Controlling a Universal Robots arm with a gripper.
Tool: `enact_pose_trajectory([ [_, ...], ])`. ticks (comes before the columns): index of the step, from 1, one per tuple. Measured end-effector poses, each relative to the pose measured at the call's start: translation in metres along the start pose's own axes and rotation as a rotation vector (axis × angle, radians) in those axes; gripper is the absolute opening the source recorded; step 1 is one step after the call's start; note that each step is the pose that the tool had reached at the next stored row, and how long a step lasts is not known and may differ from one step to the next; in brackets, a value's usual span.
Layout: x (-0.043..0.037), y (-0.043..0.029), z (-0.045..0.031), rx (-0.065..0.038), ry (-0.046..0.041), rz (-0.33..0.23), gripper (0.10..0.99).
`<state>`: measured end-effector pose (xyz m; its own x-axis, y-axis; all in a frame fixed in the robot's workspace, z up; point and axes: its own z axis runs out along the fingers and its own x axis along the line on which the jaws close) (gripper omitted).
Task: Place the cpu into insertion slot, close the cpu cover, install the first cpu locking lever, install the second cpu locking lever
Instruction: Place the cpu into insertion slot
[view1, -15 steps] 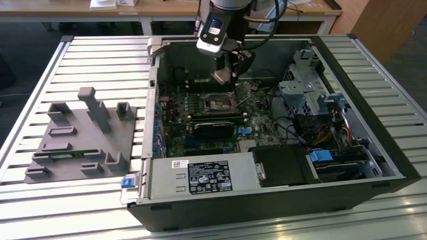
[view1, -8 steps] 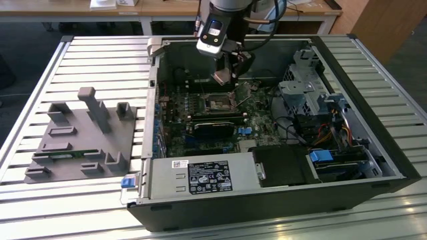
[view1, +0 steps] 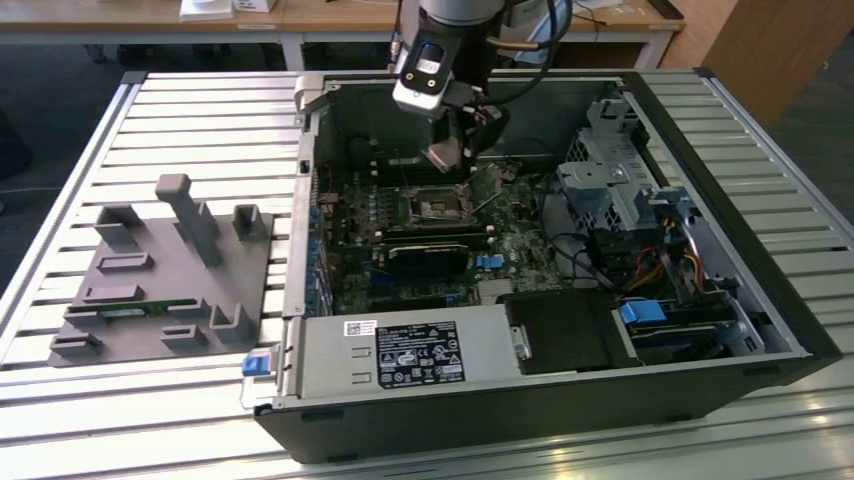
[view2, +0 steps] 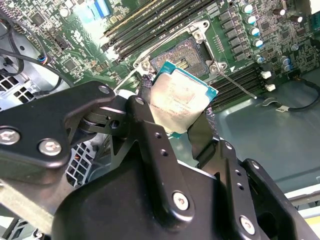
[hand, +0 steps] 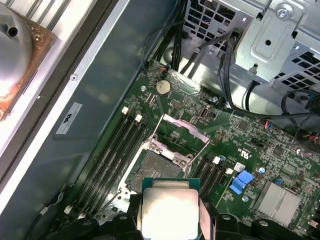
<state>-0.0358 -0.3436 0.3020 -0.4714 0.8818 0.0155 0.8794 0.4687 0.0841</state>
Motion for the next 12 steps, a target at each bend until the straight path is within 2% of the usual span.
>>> enact_pose_trajectory([
  [12,-0.0001,-0.0003,0.0038,0.000,-0.0003,0.004,0.541],
])
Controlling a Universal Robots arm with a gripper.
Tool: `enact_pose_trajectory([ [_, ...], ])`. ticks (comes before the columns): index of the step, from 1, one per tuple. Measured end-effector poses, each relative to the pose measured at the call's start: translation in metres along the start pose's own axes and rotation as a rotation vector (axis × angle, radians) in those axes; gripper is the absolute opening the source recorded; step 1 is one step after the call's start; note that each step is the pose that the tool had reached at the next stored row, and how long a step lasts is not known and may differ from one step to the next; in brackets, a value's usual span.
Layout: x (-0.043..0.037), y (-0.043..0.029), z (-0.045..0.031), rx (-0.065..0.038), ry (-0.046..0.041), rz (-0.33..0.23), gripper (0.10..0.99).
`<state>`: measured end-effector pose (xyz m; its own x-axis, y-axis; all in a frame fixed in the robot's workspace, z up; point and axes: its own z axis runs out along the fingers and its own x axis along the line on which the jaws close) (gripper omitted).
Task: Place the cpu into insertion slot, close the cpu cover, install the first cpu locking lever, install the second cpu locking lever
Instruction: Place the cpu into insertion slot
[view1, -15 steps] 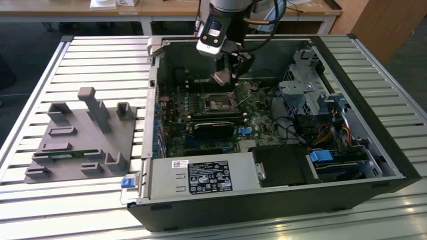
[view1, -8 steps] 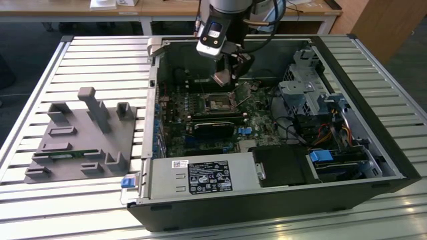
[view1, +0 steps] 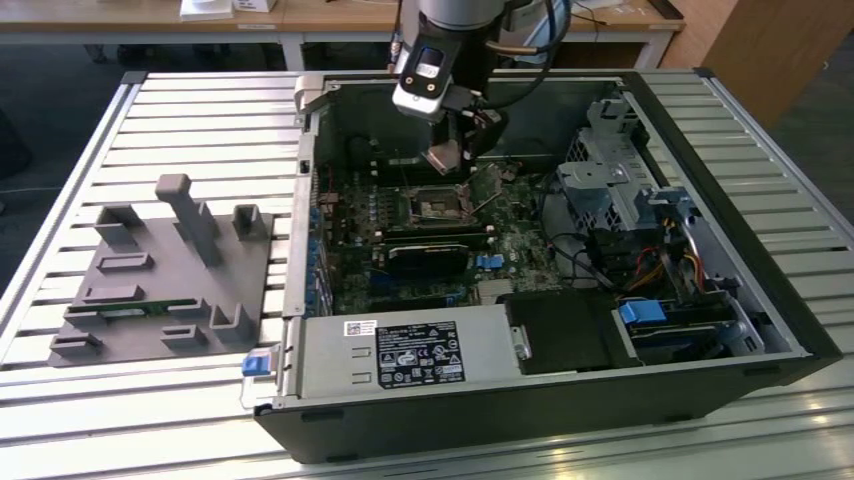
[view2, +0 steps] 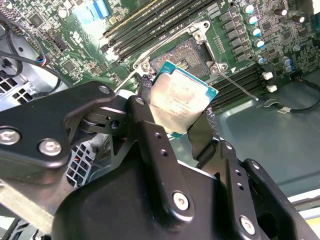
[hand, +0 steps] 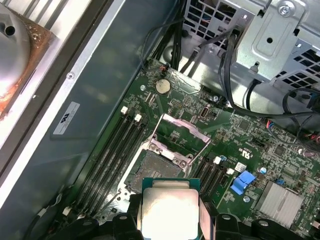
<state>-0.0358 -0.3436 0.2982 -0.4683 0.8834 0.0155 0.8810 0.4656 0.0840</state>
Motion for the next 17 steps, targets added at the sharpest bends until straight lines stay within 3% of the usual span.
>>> enact_pose_trajectory([
  [17,-0.0001,-0.0006,0.0068,0.000,-0.0014,0.016,0.541],
])
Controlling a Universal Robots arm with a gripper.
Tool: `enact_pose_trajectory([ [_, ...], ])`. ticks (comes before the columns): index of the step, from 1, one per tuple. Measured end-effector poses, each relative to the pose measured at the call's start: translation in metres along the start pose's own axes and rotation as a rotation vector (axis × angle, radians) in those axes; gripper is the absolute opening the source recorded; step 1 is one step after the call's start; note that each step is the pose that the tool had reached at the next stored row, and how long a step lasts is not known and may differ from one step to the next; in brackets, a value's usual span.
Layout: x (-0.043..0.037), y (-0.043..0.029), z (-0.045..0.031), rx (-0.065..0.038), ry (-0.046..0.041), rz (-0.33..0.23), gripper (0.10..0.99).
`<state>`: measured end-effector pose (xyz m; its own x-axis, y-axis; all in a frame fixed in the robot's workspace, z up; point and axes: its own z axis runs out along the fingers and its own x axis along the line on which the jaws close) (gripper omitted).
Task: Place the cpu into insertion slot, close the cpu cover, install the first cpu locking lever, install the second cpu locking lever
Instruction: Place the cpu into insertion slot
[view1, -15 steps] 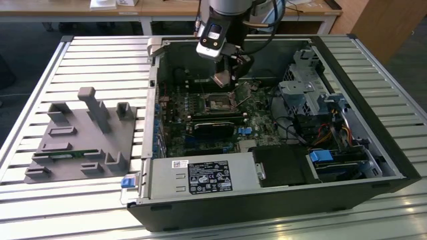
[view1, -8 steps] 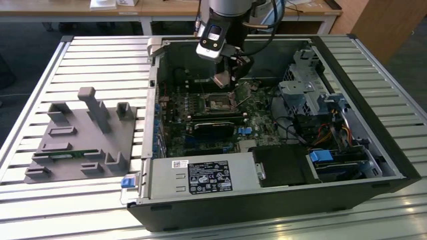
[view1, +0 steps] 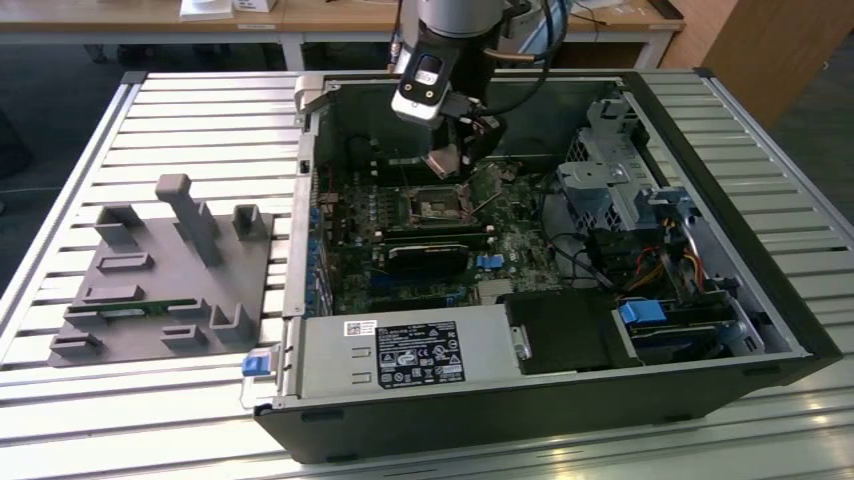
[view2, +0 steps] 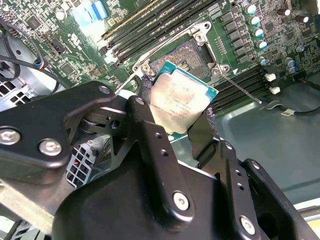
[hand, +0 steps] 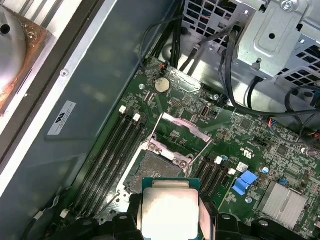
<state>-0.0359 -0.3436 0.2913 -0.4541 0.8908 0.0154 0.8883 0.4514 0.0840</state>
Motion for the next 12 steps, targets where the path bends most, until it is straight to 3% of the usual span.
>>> enact_pose_trajectory([
  [12,-0.0001,-0.0008,0.0093,-0.003,-0.0180,0.214,0.541],
])
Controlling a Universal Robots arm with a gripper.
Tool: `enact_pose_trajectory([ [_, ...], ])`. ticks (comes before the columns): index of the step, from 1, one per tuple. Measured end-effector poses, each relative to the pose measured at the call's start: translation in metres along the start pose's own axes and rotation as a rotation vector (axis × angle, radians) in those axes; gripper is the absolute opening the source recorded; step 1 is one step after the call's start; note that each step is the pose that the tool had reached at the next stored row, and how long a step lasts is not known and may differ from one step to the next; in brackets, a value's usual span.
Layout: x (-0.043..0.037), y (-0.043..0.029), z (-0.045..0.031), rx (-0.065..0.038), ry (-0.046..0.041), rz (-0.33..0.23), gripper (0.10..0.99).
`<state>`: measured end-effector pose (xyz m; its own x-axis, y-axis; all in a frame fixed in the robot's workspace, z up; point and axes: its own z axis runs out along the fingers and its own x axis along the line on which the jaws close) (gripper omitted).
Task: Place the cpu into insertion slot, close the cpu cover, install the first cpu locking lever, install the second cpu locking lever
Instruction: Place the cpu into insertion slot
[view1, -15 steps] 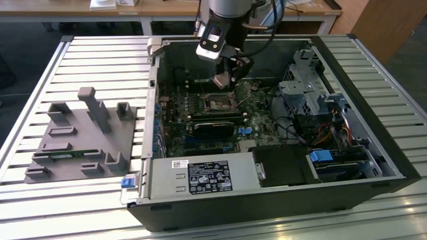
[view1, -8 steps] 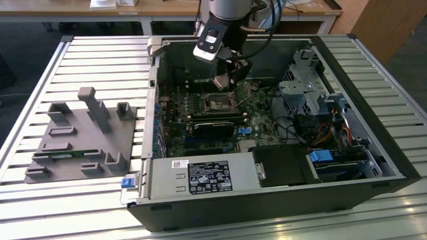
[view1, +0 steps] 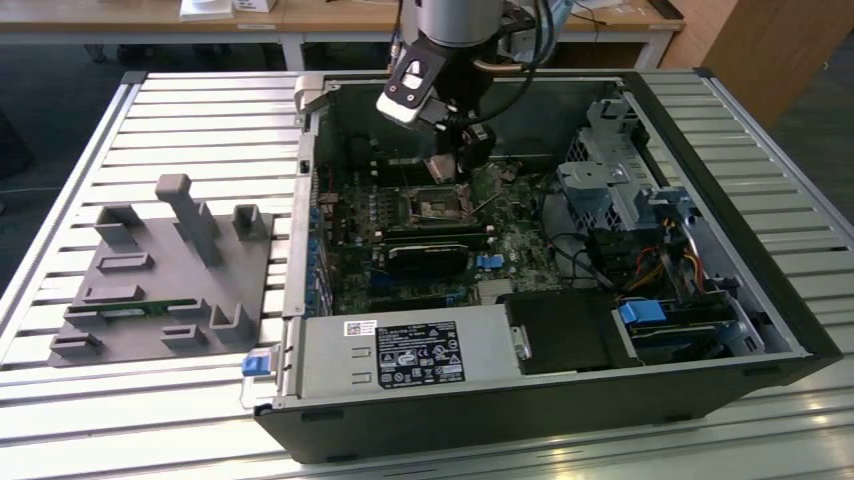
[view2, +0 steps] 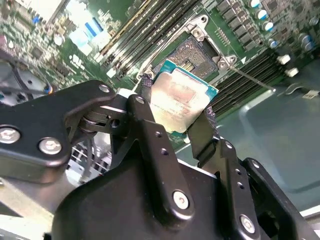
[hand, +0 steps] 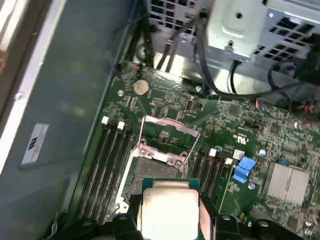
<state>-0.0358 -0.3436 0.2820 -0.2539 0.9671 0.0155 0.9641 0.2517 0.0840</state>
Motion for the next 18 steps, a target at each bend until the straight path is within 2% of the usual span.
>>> enact_pose_trajectory([
  [11,-0.0001,-0.0007,0.0077,-0.003,-0.0159,0.188,0.541],
  [18,-0.0002,-0.0010,0.0114,-0.004,-0.0231,0.275,0.541],
])
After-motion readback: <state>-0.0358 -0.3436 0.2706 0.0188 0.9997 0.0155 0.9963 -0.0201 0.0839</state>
